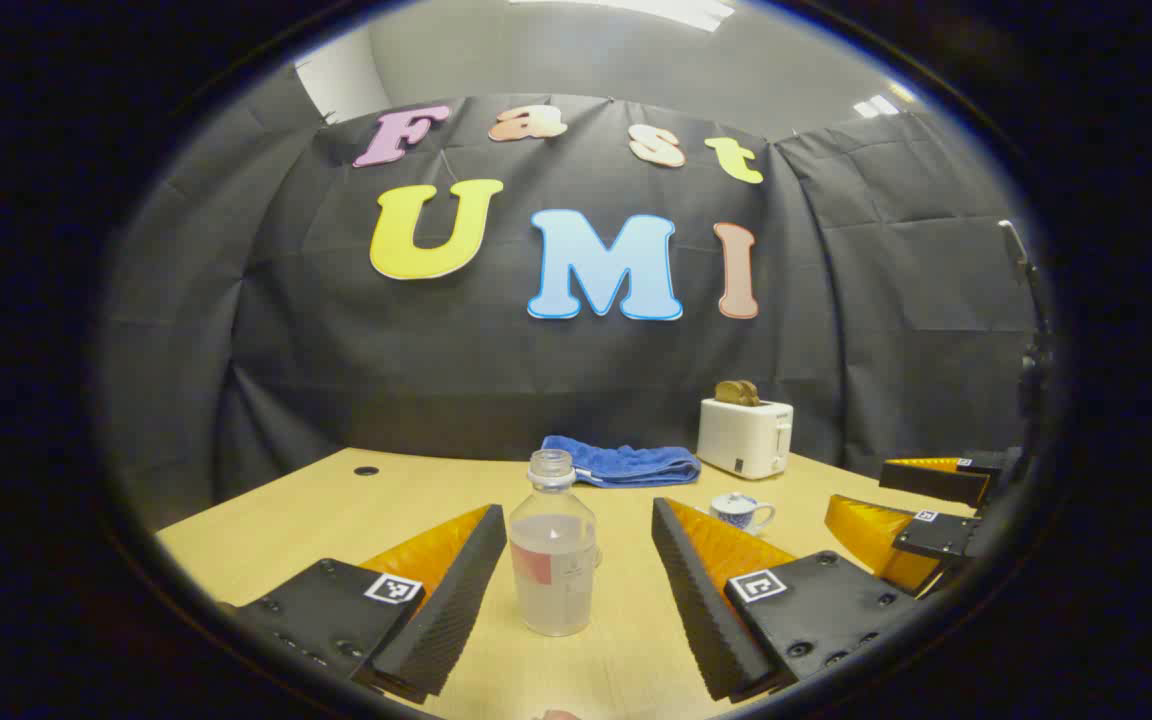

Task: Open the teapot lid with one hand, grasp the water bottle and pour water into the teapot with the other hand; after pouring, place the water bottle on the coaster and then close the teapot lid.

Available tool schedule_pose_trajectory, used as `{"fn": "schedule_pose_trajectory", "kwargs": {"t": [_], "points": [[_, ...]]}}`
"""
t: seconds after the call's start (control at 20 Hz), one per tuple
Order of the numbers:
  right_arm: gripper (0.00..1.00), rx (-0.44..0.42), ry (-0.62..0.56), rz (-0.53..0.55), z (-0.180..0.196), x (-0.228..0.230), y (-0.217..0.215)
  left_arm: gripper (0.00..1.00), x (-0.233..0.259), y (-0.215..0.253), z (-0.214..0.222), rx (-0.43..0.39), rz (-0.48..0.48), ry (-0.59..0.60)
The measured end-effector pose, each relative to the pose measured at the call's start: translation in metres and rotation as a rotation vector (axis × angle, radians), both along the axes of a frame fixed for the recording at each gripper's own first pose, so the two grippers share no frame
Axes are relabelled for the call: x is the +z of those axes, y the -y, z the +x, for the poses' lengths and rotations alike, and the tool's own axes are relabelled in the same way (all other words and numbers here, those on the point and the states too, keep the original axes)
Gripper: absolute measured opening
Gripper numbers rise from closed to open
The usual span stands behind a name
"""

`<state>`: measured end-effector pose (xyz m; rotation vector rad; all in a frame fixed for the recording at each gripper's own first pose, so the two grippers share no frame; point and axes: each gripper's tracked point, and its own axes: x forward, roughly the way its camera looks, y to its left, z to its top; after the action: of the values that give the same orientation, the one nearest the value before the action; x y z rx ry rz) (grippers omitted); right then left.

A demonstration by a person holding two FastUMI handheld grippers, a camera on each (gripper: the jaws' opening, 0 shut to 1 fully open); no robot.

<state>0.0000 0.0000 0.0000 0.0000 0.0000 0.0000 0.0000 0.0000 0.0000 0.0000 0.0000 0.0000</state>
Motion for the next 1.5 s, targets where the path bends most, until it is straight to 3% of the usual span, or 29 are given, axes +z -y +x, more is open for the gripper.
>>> {"fn": "schedule_pose_trajectory", "kwargs": {"t": [0.45,1.2,1.5], "points": [[0.96,0.008,-0.026,0.045,0.020,-0.002,0.007,0.95,-0.003,-0.006,0.015,0.031,0.007,-0.017],[0.96,0.010,-0.045,0.015,0.050,0.001,-0.007,0.95,-0.001,-0.019,0.028,0.016,-0.001,-0.021],[0.96,0.002,-0.064,0.059,0.082,0.002,-0.006,0.95,0.003,-0.025,0.037,0.018,-0.005,-0.024]]}}
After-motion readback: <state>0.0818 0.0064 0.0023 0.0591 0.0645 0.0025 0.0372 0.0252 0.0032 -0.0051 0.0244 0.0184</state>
